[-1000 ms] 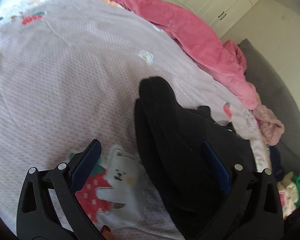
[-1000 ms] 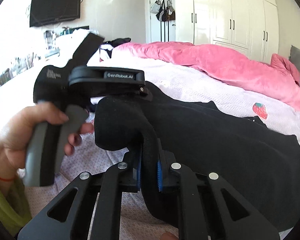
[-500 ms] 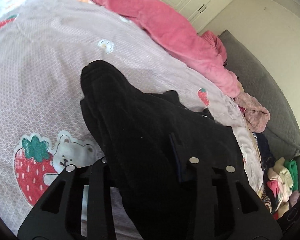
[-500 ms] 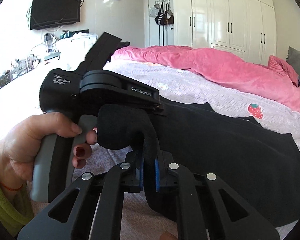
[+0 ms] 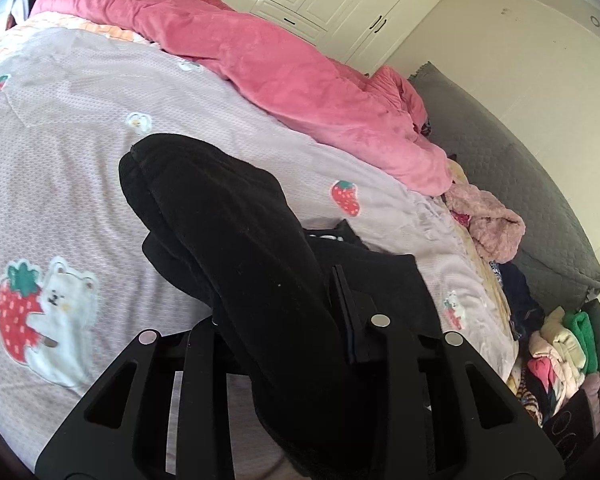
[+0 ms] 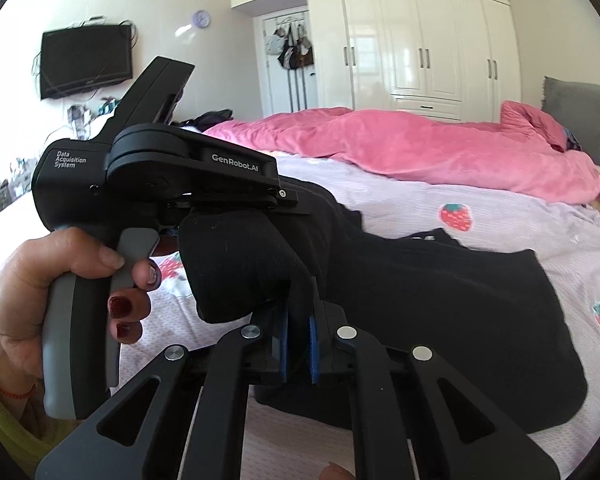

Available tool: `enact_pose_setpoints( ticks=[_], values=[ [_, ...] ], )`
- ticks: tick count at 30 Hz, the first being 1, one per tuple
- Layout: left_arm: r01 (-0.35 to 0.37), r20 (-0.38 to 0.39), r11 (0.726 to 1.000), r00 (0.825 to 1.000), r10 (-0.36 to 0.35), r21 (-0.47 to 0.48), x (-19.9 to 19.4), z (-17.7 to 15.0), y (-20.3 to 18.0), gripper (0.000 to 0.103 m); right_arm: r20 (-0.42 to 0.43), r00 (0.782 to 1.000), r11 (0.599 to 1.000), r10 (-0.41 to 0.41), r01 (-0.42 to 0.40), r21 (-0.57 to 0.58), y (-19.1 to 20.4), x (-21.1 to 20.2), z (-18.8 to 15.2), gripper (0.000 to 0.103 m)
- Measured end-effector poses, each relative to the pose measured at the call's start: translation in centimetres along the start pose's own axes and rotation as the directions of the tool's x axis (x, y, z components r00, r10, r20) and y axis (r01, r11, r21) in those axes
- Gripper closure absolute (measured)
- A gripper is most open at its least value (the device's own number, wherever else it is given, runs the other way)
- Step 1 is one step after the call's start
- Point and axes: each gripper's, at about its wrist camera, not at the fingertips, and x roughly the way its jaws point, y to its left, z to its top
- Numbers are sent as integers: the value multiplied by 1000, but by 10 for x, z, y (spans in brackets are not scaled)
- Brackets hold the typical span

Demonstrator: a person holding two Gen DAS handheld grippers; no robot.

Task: Fold small clothes
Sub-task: 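Lift the sweatshirt edge with the right tool and fold it over, then lower the folded edge onto the bundle and open the right tool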

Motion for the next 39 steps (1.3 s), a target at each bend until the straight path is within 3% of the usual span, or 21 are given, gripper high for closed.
enact_pose_setpoints(
  ticks=[12, 24, 27, 28, 30, 32, 34, 35, 39],
  values=[
    [-23, -26, 997, 999, 25, 76, 26, 2, -78, 82, 48, 998, 988, -38, 31, 153, -60, -41, -1, 97],
    [-50, -108, 981, 992, 71, 186, 86, -17, -141, 78, -6, 999, 929, -44, 43, 366, -124, -62, -27, 97],
    [-25, -132, 982, 990, 51, 188, 99, -20, -148, 65, -30, 999, 898, -32, 42, 439, -135, -58, -34, 97],
    [9, -141, 985, 990, 16, 175, 101, -20, -150, 55, -38, 999, 887, -35, 48, 458, -138, -58, -37, 97],
    [93, -160, 986, 985, -70, 140, 102, -18, -151, 50, -60, 997, 869, -51, 74, 489, -144, -58, -43, 97],
    [122, -140, 982, 985, -102, 143, 94, -16, -151, 42, -89, 993, 852, -76, 111, 512, -151, -58, -51, 96],
    [99, -91, 981, 992, -84, 166, 83, -15, -147, 42, -121, 989, 827, -83, 136, 546, -159, -55, -61, 93],
    [61, -70, 984, 996, -50, 168, 77, -16, -142, 42, -140, 987, 807, -77, 144, 573, -163, -55, -67, 92],
    [-103, -42, 975, 993, 113, 196, 63, -28, -116, 42, -140, 988, 799, -58, 130, 588, -165, -60, -73, 80]
  ],
)
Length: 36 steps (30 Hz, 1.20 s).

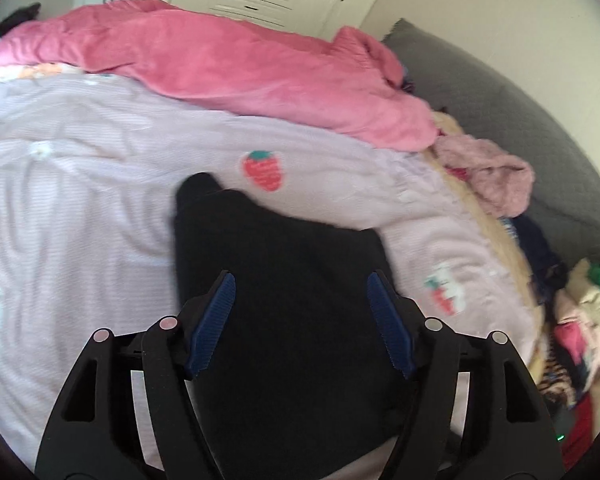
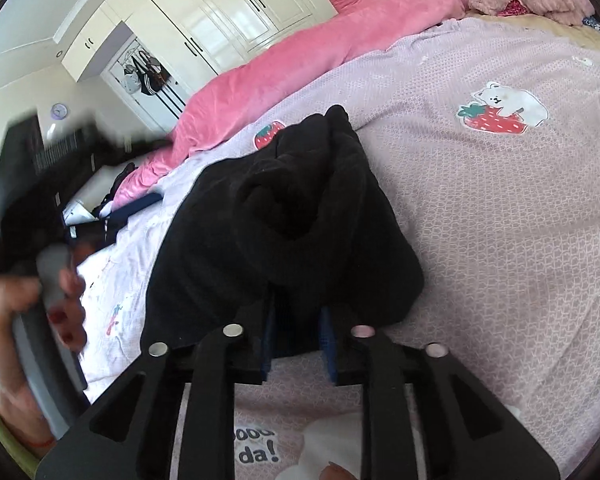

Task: Fold small clothes
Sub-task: 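Lower the folded edge onto the bundle and open the right tool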

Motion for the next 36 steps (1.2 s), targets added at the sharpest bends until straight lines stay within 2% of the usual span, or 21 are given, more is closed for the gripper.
enact_pose_setpoints(
  ticks=[1, 2, 4, 7, 13, 15, 16, 19, 22, 25, 27, 28, 31, 36],
  values=[
    [-60, 4, 998, 998, 60, 26, -2, -8, 5, 42, 14, 1000, 1000, 15, -15, 4, 0, -4, 0, 74],
    [-83, 6, 996, 997, 82, 40, -3, -13, 7, 42, 27, 999, 1000, 27, -27, 6, -1, -7, 2, 59],
    [-114, 4, 992, 994, 114, 62, -5, -28, 13, 42, 42, 997, 998, 64, -64, 7, -2, -12, 5, 43],
    [-124, -11, 988, 992, 125, 88, -2, -44, 19, 42, 54, 993, 995, 104, -104, 0, -9, -14, 17, 42],
    [-104, -2, 992, 995, 104, 75, -3, -52, 28, 42, 44, 994, 995, 102, -103, 8, -14, -5, 31, 42],
    [-103, -2, 992, 995, 103, 77, -4, -53, 28, 42, 6, 996, 996, 93, -93, -10, -14, 5, 37, 52],
    [-103, -1, 992, 995, 104, 78, -4, -53, 28, 42, 2, 997, 997, 81, -81, -18, -14, 6, 37, 75],
    [-101, 2, 992, 995, 101, 80, -6, -55, 26, 42, 15, 999, 998, 46, -46, -36, -16, 5, 38, 82],
    [-97, 3, 992, 995, 97, 83, -8, -57, 24, 42, 64, 998, 995, 9, -2, -104, -7, -5, 38, 83],
    [-83, 1, 993, 996, 84, 87, -11, -58, 22, 41, 95, 995, 993, -1, 12, -115, -7, -11, 39, 83],
    [-78, -9, 993, 997, 79, 88, -10, -59, 21, 40, 63, 995, 987, -80, 88, -133, -8, -1, 38, 82],
    [-80, -11, 992, 997, 82, 92, -9, -61, 20, 40, 21, 994, 986, -110, 112, -123, -13, 8, 35, 80],
    [-81, -10, 993, 997, 82, 89, -8, -63, 18, 40, -6, 994, 992, -108, 107, -64, -25, 12, 34, 72],
    [-83, -10, 993, 996, 84, 82, -8, -64, 19, 38, -7, 995, 994, -97, 97, -45, -28, 12, 34, 68]
  ],
)
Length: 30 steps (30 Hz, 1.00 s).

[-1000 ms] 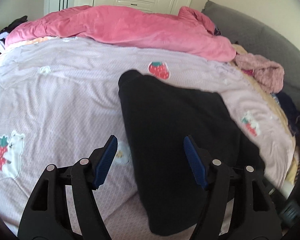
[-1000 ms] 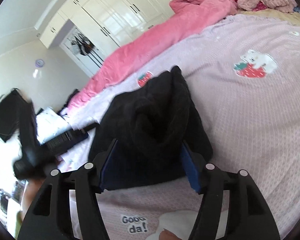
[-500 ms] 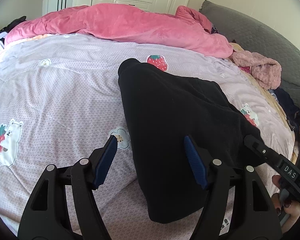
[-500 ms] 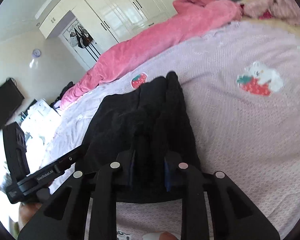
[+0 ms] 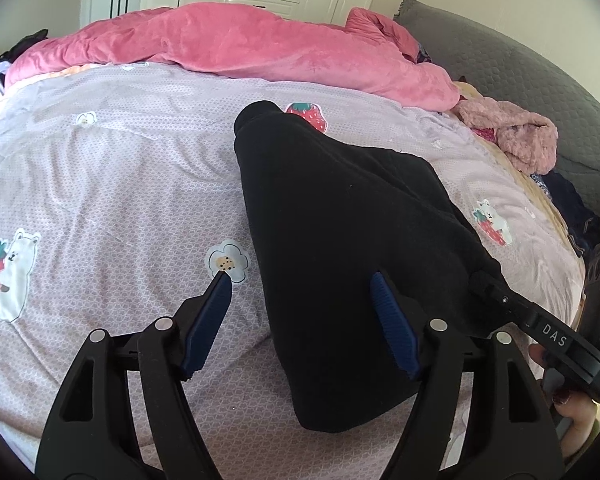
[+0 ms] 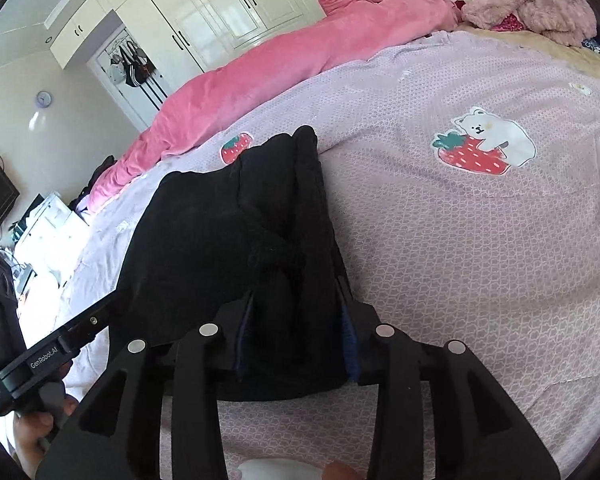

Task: Fold small clothes
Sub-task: 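Lower the folded edge onto the bundle and open the right tool, then press the folded bundle flat with the right tool and withdraw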

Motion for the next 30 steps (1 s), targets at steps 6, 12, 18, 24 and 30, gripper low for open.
enact_pose_setpoints(
  ticks=[6, 12, 18, 24, 30],
  values=[
    [-6, 1, 1000, 1000, 6, -8, 0, -2, 4, 38, 55, 993, 993, 101, -104, 60, -4, -16, 7, 53],
    [-12, 2, 1000, 1000, 12, 2, 0, -2, 3, 38, 115, 988, 987, 107, -119, 110, -14, -23, 38, 51],
    [-24, 12, 999, 1000, 24, 29, 0, -5, -4, 38, 23, 999, 998, 43, -44, 34, 0, 14, 65, 51],
    [-29, 18, 999, 999, 29, 37, 0, -6, -6, 38, -39, 996, 991, -75, 70, -117, 17, 55, 86, 48],
    [-31, 26, 999, 999, 30, 36, 1, -8, -7, 38, -53, 997, 976, -56, 43, -213, 29, 71, 80, 86]
  ],
)
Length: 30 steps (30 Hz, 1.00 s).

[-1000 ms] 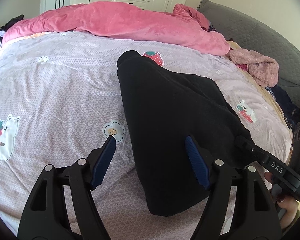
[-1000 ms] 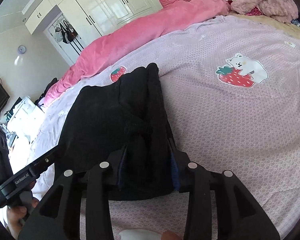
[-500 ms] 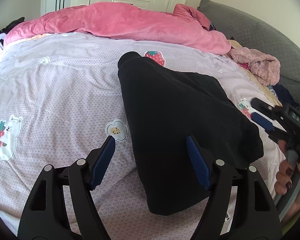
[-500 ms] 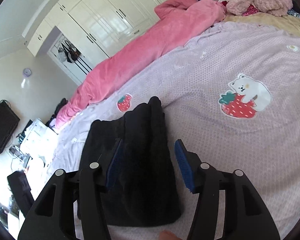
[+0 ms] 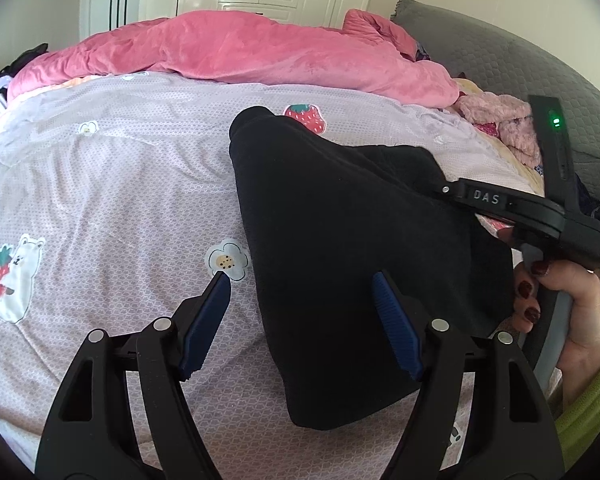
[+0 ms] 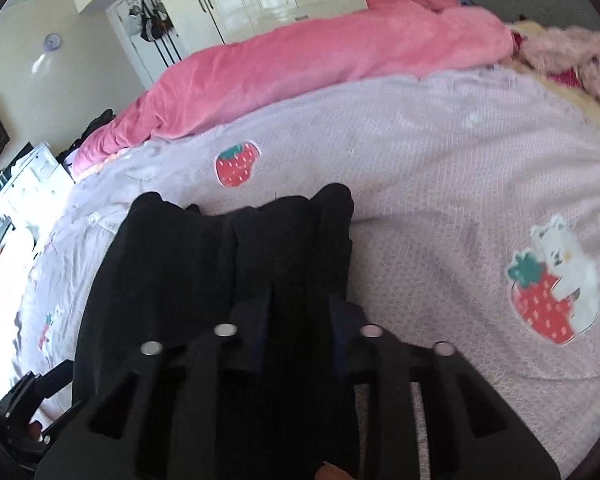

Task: Fold small clothes
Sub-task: 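Press the folded bundle flat with the right tool and withdraw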

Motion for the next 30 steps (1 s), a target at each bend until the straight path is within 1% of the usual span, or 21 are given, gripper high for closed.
enact_pose_setpoints(
  ticks=[1, 3, 5, 6, 7, 10, 12, 13, 14, 15, 16, 18, 19, 20, 21, 24, 27, 29, 30],
  values=[
    [-1, 1, 1000, 1000, 1, -2, 0, 0, 0, 38, 26, 1000, 1000, 0, 1, -29, 5, -6, 1, 87],
    [5, 3, 1000, 1000, -4, -10, -1, 0, 2, 38, 105, 994, 995, 6, 5, -104, 19, -23, 3, 88],
    [13, 0, 1000, 1000, -13, -16, 0, 0, 4, 36, 145, 989, 991, -2, 22, -135, 24, -28, 6, 88],
    [16, -3, 1000, 1000, -16, -20, 0, 0, 5, 35, 149, 989, 989, -25, 46, -142, 23, -27, 7, 88],
    [24, -6, 999, 1000, -24, -25, 1, 0, 6, 34, 126, 991, 988, -53, 71, -137, 18, -20, 6, 88],
    [39, -10, 999, 999, -39, -29, 3, -1, 5, 33, 35, 994, 990, -101, 103, -95, 3, 3, 2, 88],
    [36, -10, 999, 999, -37, -22, 3, -2, 3, 33, 9, 994, 991, -110, 110, -69, -5, 10, -1, 84],
    [34, -8, 999, 999, -34, -20, 3, -2, 3, 33, 9, 993, 991, -118, 118, -66, -5, 11, -1, 80],
    [33, -9, 999, 999, -33, -21, 3, -2, 3, 32, 18, 990, 987, -141, 142, -71, -4, 10, -1, 72],
    [33, -10, 999, 999, -33, -24, 3, -2, 3, 31, 26, 985, 982, -169, 170, -77, -3, 9, -1, 68],
    [34, -11, 999, 999, -35, -28, 3, -3, 4, 30, 28, 983, 980, -179, 181, -77, -3, 9, -2, 66],
    [32, -11, 999, 999, -33, -30, 3, -3, 4, 30, 31, 984, 982, -175, 177, -63, -5, 8, -2, 62],
    [31, -10, 999, 999, -32, -31, 3, -3, 5, 30, 35, 982, 981, -186, 188, -58, -6, 7, -2, 55],
    [31, -10, 999, 999, -32, -32, 3, -4, 5, 30, 39, 980, 979, -196, 198, -55, -7, 6, -2, 52],
    [31, -11, 999, 999, -31, -34, 3, -3, 5, 30, 42, 979, 978, -199, 201, -54, -7, 4, -3, 52],
    [27, -11, 999, 1000, -28, -34, 1, -4, 5, 30, 48, 979, 979, -197, 199, -43, -8, -1, -3, 45],
    [24, -11, 999, 1000, -24, -38, 0, -3, 6, 28, 52, 982, 983, -182, 183, -24, -10, -7, -4, 34],
    [21, -10, 999, 1000, -22, -42, -2, -3, 6, 25, 58, 983, 985, -173, 173, -1, -13, -13, -5, 20],
    [23, -11, 999, 1000, -23, -44, -3, -2, 6, 25, 58, 984, 985, -171, 171, 7, -14, -16, -6, 18]
  ],
)
